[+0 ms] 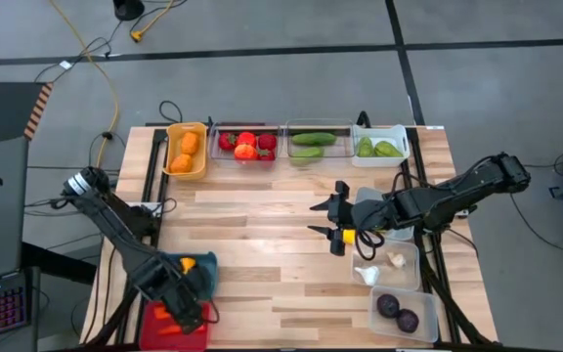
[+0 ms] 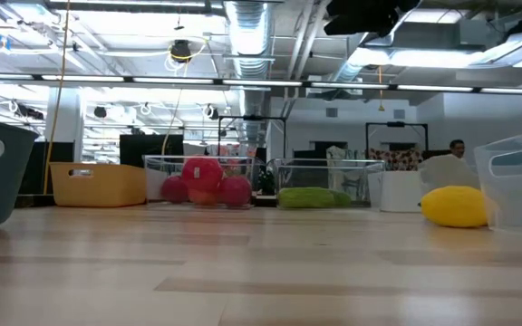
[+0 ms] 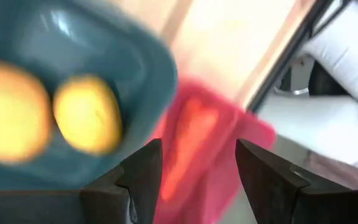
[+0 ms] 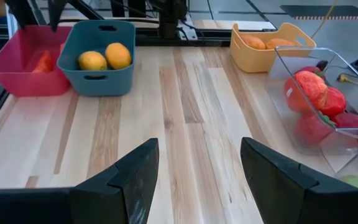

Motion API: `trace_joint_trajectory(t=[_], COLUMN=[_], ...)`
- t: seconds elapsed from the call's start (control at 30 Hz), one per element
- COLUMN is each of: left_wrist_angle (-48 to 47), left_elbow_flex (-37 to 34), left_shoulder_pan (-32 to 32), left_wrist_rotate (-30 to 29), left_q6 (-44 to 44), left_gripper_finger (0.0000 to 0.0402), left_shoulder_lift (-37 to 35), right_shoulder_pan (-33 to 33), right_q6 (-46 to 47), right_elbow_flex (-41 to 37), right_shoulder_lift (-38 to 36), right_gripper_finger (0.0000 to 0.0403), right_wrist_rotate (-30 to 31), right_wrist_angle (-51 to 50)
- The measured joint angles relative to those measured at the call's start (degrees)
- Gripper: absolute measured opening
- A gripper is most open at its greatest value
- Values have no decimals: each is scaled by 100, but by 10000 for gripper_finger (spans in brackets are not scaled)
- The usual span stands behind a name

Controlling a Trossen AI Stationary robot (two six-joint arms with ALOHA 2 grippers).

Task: Sort produce into baskets
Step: Put the yellow lemon into the blue bin

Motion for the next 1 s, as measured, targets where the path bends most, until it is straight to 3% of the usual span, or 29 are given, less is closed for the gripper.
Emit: trace_joint_trajectory(t=[0.17,0.67,1.0], left_wrist_angle=[2,78,619], left_elbow_flex=[0,0,0], left_shoulder_pan=[435,1430,2000], left_wrist_rotate=[-460,-590,-866], left_q6=[754,2453,3578], left_gripper_finger=[189,189,189], left_shoulder_lift=[0,2,2], right_shoulder_pan=[0,-138,-114], right_q6=[-1,410,403], right_elbow_flex=[0,0,0], right_shoulder_lift=[0,0,0], right_gripper_finger=[255,256,256], right_wrist_rotate=[0,-4,-7], right_wrist_angle=[-43,-192,-1120])
